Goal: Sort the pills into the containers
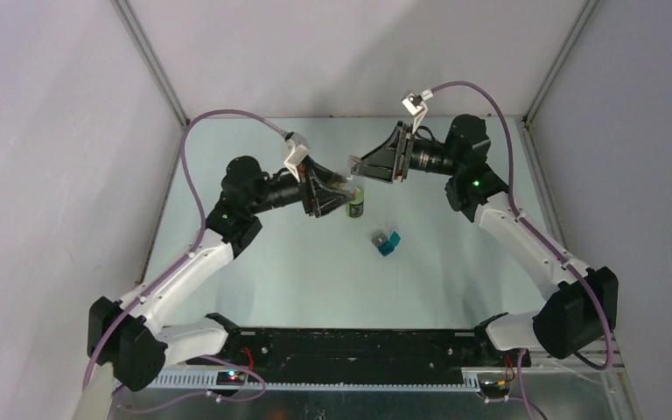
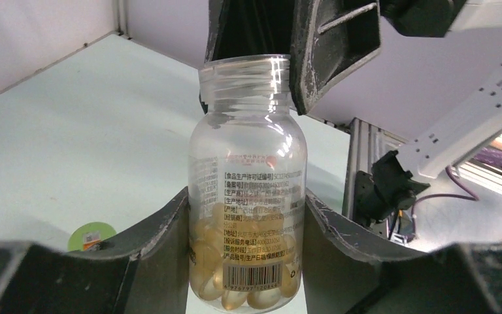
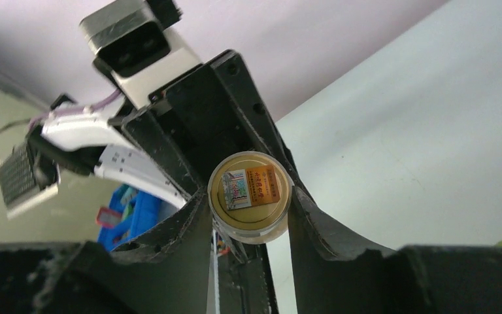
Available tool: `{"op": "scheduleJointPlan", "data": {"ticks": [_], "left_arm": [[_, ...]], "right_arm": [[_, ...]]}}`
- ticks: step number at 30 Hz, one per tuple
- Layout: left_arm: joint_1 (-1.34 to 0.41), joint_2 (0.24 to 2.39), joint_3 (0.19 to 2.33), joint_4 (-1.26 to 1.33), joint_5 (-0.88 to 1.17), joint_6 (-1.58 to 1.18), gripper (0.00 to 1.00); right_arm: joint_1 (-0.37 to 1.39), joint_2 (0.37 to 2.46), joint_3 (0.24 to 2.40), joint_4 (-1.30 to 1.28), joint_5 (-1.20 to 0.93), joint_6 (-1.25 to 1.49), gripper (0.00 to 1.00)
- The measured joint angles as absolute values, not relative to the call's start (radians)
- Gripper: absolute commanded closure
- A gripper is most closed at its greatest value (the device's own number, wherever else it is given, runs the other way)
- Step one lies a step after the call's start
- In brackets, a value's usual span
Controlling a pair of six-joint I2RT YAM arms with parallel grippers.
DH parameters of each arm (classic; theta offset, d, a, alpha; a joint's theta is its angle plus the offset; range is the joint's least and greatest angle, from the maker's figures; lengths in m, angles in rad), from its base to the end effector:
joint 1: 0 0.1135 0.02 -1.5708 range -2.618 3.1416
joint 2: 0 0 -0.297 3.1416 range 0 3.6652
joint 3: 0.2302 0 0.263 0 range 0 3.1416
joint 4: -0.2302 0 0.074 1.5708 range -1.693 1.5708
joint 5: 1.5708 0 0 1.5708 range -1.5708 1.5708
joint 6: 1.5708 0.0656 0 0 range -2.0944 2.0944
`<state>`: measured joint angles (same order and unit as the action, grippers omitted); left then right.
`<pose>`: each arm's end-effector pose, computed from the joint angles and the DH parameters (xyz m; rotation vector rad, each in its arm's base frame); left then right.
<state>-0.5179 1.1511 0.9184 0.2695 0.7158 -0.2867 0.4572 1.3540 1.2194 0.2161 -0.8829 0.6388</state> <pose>0.2267 -0.1787 0.3886 0.7786 1.4748 -1.1667 0.2766 0.1926 0.4381 -0.6459 1.6034 1.4900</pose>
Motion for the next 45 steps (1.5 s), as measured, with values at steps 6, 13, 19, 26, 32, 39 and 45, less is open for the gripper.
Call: {"op": "scheduleJointPlan", "data": {"ticks": [6,13,19,26,32,39,45], "left_arm": [[-0.52,1.14,0.92,0.268,0.788,-0.268,1.0],[-0.514,1.14,0.956,0.167,0.872,-0.164,1.0],[-0.514,1.14,0.958,0.084,0.896,-0.101,1.0],[-0.515,1.139,0.958,0.007,0.833,-0.032,1.0],[-0.542,1.141,0.956,-0.076,0.715,0.055,1.0],[-0.656,1.208,0.923,-0.1,0.568,0.125,1.0],[-0.728,1.314,0.882,-0.088,0.496,0.132,1.0]], "right_arm": [[0.441,1.354,1.219,0.263,-1.008,0.612,0.68],[0.411,1.357,1.219,0.322,-1.09,0.682,0.69],[0.376,1.357,1.219,0.364,-1.131,0.752,0.72],[0.328,1.324,1.219,0.125,-0.887,0.66,0.69],[0.298,1.282,1.207,-0.171,-0.455,0.56,0.67],[0.298,1.257,1.007,-0.348,-0.065,0.495,0.64],[0.311,1.33,0.889,-0.387,0.115,0.478,0.64]]}}
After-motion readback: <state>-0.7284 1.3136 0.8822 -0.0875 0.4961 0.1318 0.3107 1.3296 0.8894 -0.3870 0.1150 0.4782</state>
